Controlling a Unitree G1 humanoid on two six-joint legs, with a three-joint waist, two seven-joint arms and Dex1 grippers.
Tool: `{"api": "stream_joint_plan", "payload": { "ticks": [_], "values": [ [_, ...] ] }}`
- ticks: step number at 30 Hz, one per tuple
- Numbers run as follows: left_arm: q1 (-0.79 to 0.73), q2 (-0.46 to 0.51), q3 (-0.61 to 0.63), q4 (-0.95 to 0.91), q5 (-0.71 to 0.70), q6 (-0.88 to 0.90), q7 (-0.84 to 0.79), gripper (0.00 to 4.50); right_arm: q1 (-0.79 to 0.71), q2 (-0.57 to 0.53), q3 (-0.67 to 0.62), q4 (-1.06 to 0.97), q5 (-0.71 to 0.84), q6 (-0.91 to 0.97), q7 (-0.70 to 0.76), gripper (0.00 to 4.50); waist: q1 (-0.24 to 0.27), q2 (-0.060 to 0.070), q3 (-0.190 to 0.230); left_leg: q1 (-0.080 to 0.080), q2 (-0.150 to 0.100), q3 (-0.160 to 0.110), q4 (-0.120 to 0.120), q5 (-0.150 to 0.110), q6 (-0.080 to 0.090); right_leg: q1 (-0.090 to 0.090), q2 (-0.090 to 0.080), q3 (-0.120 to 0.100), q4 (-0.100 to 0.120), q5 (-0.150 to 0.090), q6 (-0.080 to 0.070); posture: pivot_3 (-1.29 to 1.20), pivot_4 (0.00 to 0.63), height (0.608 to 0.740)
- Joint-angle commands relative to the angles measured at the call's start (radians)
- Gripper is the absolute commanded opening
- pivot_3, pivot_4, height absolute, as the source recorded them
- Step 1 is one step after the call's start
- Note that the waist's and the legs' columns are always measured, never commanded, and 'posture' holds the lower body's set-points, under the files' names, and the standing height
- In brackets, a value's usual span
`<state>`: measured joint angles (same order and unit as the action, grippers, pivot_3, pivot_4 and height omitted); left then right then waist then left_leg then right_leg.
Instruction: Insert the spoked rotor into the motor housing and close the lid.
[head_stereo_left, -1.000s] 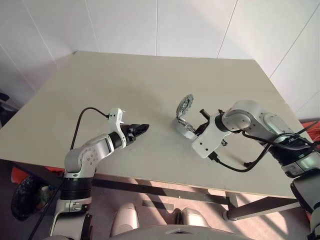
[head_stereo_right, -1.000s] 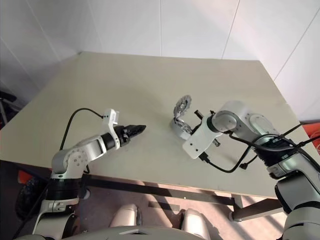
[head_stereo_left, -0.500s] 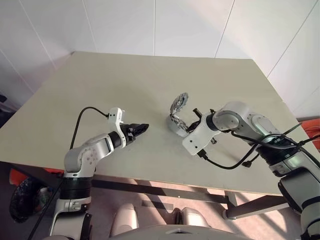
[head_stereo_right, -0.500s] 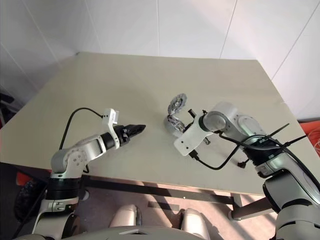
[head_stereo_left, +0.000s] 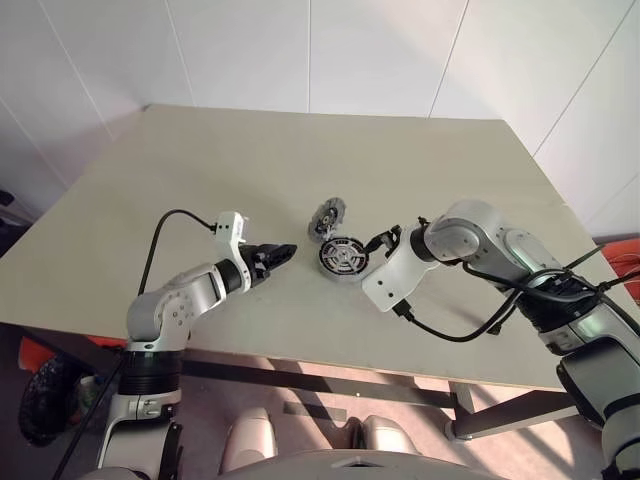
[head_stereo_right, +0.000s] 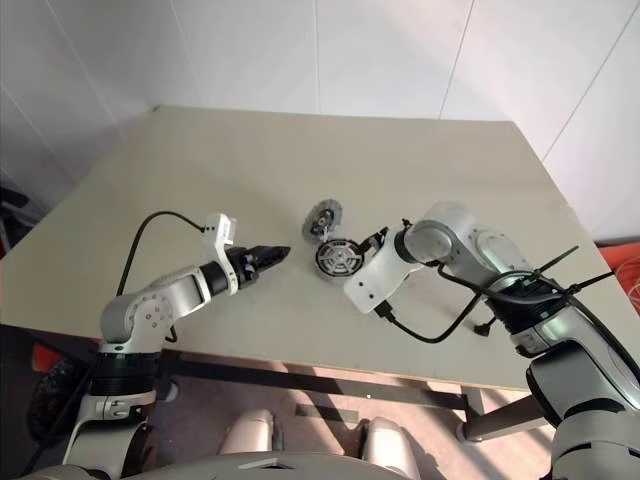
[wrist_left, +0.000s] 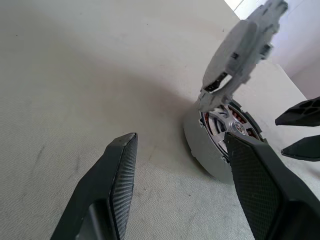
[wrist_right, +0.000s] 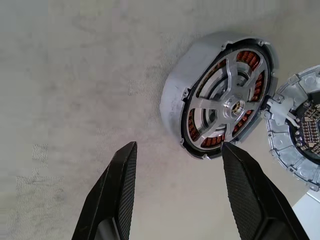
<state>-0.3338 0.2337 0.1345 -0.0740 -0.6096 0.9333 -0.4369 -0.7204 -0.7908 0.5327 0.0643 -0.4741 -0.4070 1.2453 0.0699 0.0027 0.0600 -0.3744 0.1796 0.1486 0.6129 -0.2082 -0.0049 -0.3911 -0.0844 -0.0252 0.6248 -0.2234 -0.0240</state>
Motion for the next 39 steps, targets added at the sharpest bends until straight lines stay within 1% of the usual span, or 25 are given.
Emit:
{"api": "stream_joint_plan", "payload": {
  "ticks": [1,5,9,14,22,34,39],
  "values": [
    [-0.021,0.007,0.011,-0.008,-0.008,-0.026,-0.011,2.97,-0.04,-0.014,-0.008,0.008,0.053,-0.088,0.027,3.0,0.0,0.0,0.0,0.0,0.0,0.0,0.0,0.0,0.0,0.0,0.0,0.0,0.0,0.0,0.0,0.0,0.0,0.74],
    [-0.03,0.006,0.008,0.0,-0.007,-0.029,-0.012,2.97,-0.069,0.016,0.015,0.082,0.038,-0.105,0.036,3.0,-0.002,0.0,0.0,0.001,0.0,0.0,0.0,0.0,0.0,0.001,0.0,0.0,0.0,0.0,-0.001,0.0,0.0,0.74],
    [-0.033,0.01,0.01,0.001,-0.009,-0.028,-0.012,2.97,-0.096,0.052,0.018,0.149,0.035,-0.111,0.02,3.0,-0.003,0.0,0.0,0.002,0.0,0.0,0.0,0.0,0.0,0.002,0.0,0.0,0.0,0.0,-0.001,0.0,0.0,0.74],
    [-0.027,0.011,0.011,-0.009,-0.012,-0.022,-0.009,2.97,-0.131,0.079,0.026,0.252,-0.005,-0.149,-0.023,3.0,-0.003,0.0,0.0,0.002,0.0,0.0,0.0,0.0,0.0,0.001,0.0,0.0,0.0,0.0,-0.001,0.0,0.0,0.74],
    [-0.024,0.016,0.015,-0.018,-0.019,-0.017,-0.011,2.97,-0.14,0.097,0.038,0.302,-0.019,-0.176,-0.031,3.0,-0.002,0.0,0.0,0.001,0.0,0.0,0.0,0.0,0.0,0.001,0.0,0.0,-0.001,0.0,-0.001,0.0,0.0,0.74],
    [-0.013,0.014,0.021,-0.038,-0.025,-0.01,0.001,2.97,-0.138,0.164,0.057,0.356,-0.031,-0.157,-0.056,3.0,-0.002,0.0,0.0,0.001,0.0,0.0,0.0,0.0,0.0,0.001,0.0,0.0,0.0,0.0,-0.001,0.0,0.0,0.74],
    [-0.01,0.016,0.022,-0.045,-0.026,-0.005,0.004,2.97,-0.141,0.168,0.06,0.382,-0.046,-0.166,-0.077,3.0,-0.002,0.0,0.0,0.002,0.0,0.0,0.0,0.0,0.0,0.002,0.0,0.0,0.0,0.0,-0.001,0.0,0.0,0.74]
  ]
}}
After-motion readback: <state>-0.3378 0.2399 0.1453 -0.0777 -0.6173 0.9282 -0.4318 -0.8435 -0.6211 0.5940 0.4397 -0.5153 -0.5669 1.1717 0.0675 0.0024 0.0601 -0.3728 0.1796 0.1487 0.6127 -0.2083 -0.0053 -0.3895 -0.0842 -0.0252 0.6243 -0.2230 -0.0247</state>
